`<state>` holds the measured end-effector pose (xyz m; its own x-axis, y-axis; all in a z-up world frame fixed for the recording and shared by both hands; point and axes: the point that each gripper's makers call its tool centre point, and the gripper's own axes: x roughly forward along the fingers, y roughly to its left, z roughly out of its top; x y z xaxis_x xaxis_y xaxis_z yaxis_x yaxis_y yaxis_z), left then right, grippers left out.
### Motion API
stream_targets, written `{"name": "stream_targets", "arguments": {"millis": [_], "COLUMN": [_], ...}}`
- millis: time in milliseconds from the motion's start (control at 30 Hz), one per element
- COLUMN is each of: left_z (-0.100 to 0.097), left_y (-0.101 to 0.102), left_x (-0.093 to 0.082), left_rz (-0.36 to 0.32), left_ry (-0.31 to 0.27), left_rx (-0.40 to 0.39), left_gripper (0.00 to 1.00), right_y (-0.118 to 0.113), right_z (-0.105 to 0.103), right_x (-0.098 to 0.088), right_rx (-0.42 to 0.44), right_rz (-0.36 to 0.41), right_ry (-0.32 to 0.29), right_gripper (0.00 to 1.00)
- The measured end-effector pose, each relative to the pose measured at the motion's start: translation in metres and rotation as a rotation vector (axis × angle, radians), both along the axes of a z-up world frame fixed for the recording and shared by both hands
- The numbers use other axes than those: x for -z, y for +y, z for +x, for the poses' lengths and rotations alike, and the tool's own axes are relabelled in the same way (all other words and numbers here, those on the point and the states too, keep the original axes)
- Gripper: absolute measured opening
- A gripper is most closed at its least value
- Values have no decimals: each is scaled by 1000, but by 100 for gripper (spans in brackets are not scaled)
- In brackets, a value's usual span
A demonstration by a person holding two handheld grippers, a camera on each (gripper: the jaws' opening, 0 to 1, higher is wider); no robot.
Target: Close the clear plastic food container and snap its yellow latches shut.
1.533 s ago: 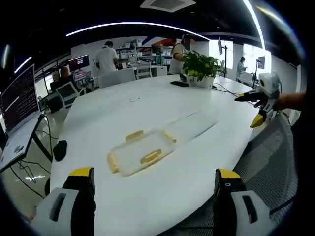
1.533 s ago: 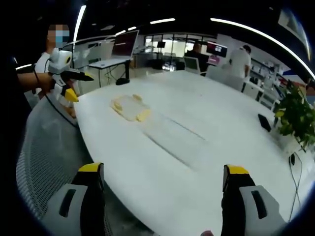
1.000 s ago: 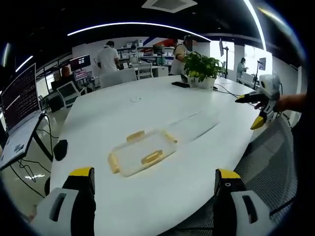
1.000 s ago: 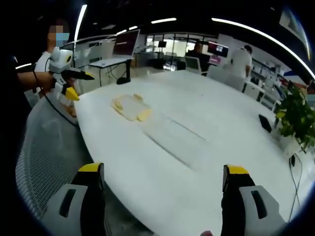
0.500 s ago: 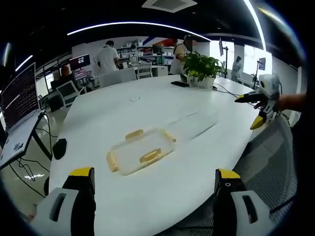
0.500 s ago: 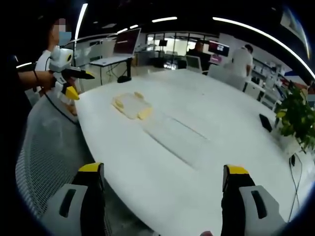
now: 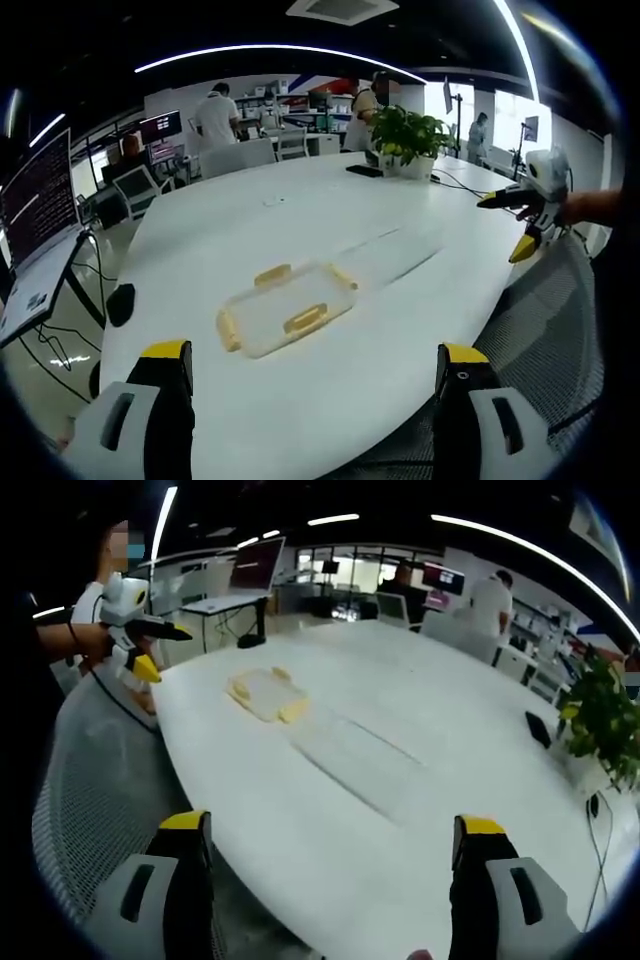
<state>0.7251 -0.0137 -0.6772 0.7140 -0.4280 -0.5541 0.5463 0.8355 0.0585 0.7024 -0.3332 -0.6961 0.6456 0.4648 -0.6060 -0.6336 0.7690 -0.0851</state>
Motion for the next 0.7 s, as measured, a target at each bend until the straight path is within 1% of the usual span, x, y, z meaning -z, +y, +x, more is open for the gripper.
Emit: {"name": "stream_targets", "arguments": {"millis": [167,300,433,533,700], "left_z": [1,0,0,1,4], "left_y": [0,0,-2,-2,-2], "left_x": [-1,1,1,0,0], "left_rz": [4,14,16,18,25], "left_ry": [0,9,11,11,13], "left_rx": [4,15,23,27,38], "left_gripper": [99,99,99,99,99], "right_y": [-2,-3,-3,-4,-2], "right_z": [3,7,9,11,16], "right_x": [-5,-10,-13,-17,-20], "right_rx": [2,15,10,12,-10], "right_rz": [-2,22,17,27,18], "right_ry": [-10,-14,-16,-15,-15], "right_gripper": [98,98,97,97,97]}}
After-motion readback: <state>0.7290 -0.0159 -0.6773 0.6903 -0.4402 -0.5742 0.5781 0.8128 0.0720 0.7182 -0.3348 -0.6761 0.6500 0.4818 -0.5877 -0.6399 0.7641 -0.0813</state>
